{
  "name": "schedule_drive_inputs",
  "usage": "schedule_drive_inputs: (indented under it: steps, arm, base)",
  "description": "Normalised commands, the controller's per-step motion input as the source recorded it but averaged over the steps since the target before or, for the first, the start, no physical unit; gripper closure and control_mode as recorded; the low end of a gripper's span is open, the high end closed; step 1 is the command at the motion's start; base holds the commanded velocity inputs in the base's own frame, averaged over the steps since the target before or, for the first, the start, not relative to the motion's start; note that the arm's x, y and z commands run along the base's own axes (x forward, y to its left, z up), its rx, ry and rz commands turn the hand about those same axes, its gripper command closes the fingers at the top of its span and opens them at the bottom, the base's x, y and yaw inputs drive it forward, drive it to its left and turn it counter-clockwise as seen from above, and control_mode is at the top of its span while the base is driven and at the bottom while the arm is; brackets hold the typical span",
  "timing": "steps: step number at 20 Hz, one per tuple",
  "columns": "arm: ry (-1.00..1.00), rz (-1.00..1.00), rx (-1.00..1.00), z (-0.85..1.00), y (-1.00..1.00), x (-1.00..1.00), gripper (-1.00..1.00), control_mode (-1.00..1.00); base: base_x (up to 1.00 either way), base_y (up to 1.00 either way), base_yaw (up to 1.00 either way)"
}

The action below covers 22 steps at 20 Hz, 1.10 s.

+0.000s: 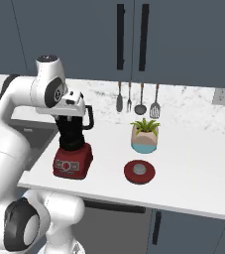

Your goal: Close the lid blender by securely placing the lid on top.

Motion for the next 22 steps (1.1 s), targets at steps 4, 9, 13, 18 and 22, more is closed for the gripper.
schedule_drive_inputs:
  steps: [4, 9, 13, 18, 22]
  arm:
    - [0.00, -0.08, 0.00, -0.02, -0.61, -0.26, -1.00, -1.00]
    - [0.07, -0.26, 0.04, -0.30, -1.00, -0.01, -1.00, -1.00]
    - [0.16, -0.25, 0.00, -0.36, -1.00, 0.20, -1.00, -1.00]
    - [0.26, -0.21, 0.01, -0.42, -1.00, 0.38, -1.00, -1.00]
    - [0.29, -0.19, 0.00, -0.49, -1.00, 0.41, -1.00, -1.00]
  base:
    - [0.00, 0.00, 0.00]
    - [0.00, 0.00, 0.00]
    - [0.00, 0.00, 0.00]
    - [0.00, 0.00, 0.00]
    - [0.00, 0.00, 0.00]
